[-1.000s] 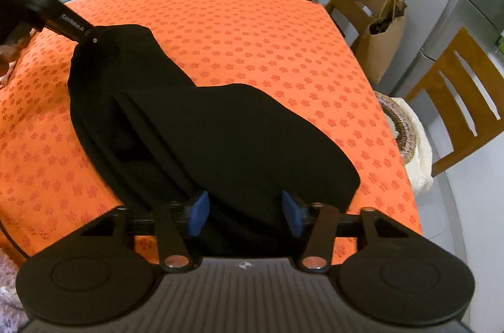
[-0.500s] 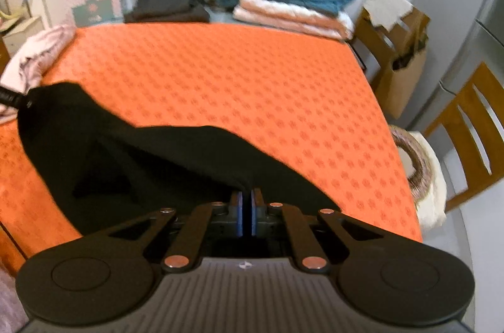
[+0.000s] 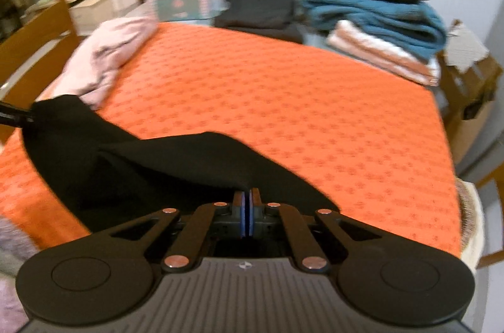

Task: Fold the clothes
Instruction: 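Grasp one end of the black garment with the left tool while the right tool holds another end, then lift the black garment with both tools and stretch it out lengthwise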

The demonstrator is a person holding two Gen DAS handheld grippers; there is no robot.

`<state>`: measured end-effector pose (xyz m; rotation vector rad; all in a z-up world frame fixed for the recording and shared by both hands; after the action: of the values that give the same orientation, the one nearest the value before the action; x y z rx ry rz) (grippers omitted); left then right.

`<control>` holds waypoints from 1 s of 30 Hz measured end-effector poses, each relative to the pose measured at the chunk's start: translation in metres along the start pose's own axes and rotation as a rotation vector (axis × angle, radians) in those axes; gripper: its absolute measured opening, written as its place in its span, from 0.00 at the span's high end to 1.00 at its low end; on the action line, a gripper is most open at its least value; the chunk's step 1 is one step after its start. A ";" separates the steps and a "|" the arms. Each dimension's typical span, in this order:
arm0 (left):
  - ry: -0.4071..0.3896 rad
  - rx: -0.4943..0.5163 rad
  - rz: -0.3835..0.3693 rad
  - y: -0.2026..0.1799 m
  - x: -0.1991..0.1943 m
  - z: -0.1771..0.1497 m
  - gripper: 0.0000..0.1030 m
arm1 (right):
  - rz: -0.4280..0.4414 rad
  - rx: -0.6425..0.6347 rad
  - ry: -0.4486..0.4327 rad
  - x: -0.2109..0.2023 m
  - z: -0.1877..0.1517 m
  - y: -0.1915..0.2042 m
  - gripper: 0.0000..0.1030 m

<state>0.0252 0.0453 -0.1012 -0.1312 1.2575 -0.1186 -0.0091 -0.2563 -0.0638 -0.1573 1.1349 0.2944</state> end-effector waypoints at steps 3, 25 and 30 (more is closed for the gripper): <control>-0.006 -0.030 0.005 0.010 -0.003 -0.004 0.75 | 0.086 -0.028 0.003 -0.011 0.007 0.019 0.96; 0.007 -0.174 0.075 0.056 -0.009 -0.031 0.66 | 0.282 -0.561 0.071 0.050 0.054 0.184 0.62; -0.001 -0.155 0.078 0.053 -0.011 -0.031 0.66 | 0.250 -0.668 0.127 0.085 0.037 0.205 0.62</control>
<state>-0.0069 0.0980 -0.1092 -0.2159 1.2683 0.0468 -0.0072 -0.0381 -0.1202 -0.6313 1.1476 0.8936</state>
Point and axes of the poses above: each gripper's, at about its wrist camera, not at the fingertips, and x roughly the way its jaws point, y to its left, z to its top, the point moved 9 cm from there along x, roughly the way its jaws point, and after that the axes turned 11 degrees about y, right-handed, at the moved point
